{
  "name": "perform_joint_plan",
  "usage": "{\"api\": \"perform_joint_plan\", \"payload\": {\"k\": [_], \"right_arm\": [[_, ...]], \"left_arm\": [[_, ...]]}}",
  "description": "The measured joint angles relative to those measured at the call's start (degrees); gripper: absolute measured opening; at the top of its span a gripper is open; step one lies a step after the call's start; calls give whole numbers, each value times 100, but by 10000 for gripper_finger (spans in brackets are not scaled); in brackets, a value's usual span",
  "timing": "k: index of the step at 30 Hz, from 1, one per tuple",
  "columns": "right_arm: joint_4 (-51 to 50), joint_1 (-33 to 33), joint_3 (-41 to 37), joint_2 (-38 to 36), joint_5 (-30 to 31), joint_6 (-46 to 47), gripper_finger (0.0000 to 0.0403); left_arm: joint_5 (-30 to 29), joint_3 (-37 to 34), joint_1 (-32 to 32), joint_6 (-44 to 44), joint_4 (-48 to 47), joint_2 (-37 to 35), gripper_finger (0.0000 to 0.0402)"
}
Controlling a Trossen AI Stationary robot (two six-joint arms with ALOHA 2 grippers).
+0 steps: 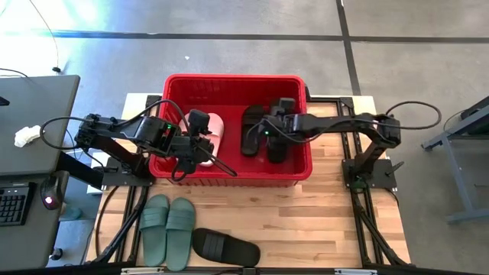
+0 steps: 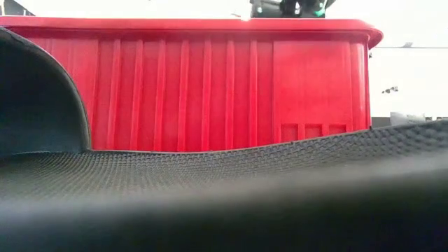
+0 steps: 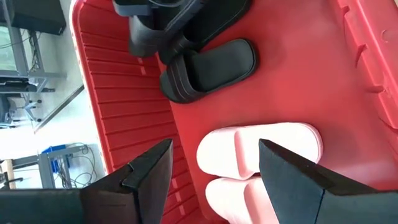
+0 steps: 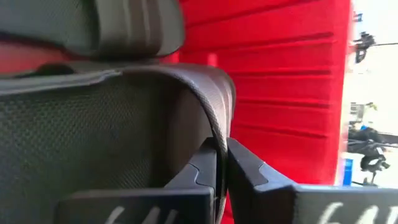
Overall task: Pick and place slides into bin
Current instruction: Put the black slide into the red bin
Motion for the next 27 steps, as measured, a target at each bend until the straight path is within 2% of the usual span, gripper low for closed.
{"api": "perform_joint_plan", "payload": {"k": [5, 11, 27], "right_arm": [[413, -56, -343, 0, -280, -11, 0], [586, -56, -404, 0, -587, -16, 0], [659, -308, -404, 0, -751, 53, 0]], "left_arm": [[0, 0, 0, -22, 174, 0, 221], [0, 0, 0, 17, 279, 0, 221], [2, 0, -4, -153, 294, 0, 221]]}}
